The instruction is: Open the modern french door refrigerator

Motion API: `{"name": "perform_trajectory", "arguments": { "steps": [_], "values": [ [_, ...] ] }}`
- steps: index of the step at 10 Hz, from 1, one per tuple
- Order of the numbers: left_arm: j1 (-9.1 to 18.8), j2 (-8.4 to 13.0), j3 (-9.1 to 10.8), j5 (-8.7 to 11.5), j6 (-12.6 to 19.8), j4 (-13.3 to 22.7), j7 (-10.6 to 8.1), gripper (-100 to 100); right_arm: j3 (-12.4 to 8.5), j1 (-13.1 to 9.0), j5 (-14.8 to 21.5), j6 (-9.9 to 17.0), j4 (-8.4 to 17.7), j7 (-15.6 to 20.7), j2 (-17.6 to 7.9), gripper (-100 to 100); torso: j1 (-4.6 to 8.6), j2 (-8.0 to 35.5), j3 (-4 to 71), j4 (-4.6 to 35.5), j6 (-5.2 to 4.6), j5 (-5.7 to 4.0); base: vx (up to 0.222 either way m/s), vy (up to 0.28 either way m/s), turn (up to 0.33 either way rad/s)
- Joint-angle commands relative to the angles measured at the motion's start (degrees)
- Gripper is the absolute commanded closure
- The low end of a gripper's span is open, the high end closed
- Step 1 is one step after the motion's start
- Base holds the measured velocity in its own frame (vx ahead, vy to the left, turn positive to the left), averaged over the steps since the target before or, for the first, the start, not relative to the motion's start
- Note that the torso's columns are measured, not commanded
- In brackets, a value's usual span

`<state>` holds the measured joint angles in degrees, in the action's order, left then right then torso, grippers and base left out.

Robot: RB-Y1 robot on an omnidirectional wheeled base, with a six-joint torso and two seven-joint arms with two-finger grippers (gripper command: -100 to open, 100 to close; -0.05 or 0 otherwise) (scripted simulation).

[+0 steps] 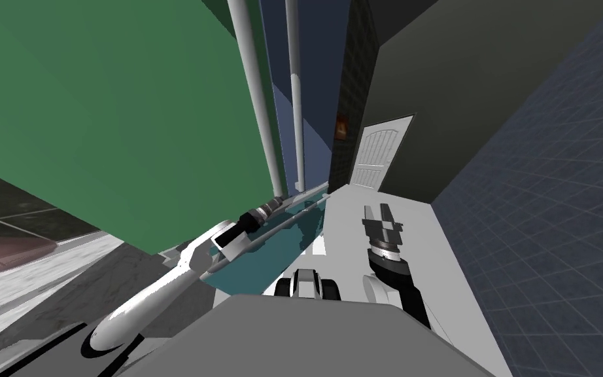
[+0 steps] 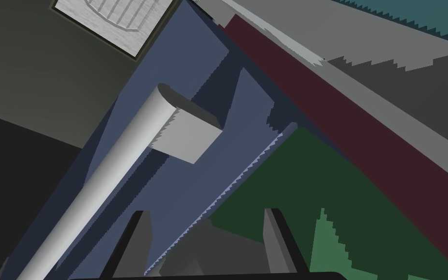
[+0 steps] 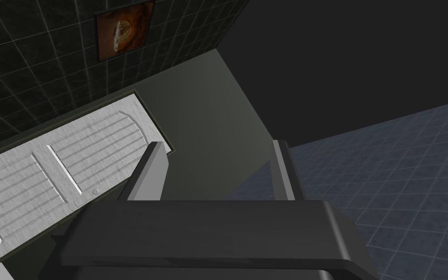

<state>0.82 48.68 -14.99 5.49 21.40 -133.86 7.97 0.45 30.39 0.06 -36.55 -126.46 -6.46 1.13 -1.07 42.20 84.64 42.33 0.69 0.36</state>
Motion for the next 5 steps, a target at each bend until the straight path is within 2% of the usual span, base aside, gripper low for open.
{"name": "perform_trajectory", "arguments": {
  "steps": [1, 2, 3, 4, 5],
  "values": [
    [-3.7, 1.5, 1.21, 0.6, -0.3, -2.6, 0.3, 100, 0.0, 0.0, 0.0, 0.0, 0.0, 0.0, 0.0, 0, 0.11, 0.1, -0.1, -0.1, -0.18, -0.01, 0.051, -0.04, 0.025],
    [-5.8, 4.1, 2.67, 2.2, -1.4, -5.5, 0.77, 100, 0.0, 0.0, 0.0, 0.0, 0.0, 0.0, 0.0, 0, 0.22, 0.1, -0.1, -0.1, -0.34, -0.03, 0.075, -0.072, 0.116],
    [-7.6, 4.3, 2.67, 2.2, -1.4, -7.1, 0.77, 100, 0.0, 0.0, 0.0, 0.0, 0.0, 0.0, 0.0, 0, 0.4, 0.1, -0.1, -0.1, -0.25, -0.1, 0.078, -0.079, 0.095],
    [-6.6, 3.7, 2.31, 1.8, -1.6, -6.1, 0.8, 100, 0.0, 0.0, 0.0, 0.0, 0.0, 0.0, 0.0, 0, 0.56, 0.2, -0.1, -0.1, -0.43, -0.16, 0.027, -0.033, 0.017],
    [-5.2, 2.2, -0.52, 1.2, 0.8, -8.1, 1.79, 100, 0.0, 0.0, 0.0, 0.0, 0.0, 0.0, 0.0, 0, 0.67, 0.2, -0.1, 0.0, -0.62, -0.22, -0.101, 0.083, -0.322]
  ]
}}
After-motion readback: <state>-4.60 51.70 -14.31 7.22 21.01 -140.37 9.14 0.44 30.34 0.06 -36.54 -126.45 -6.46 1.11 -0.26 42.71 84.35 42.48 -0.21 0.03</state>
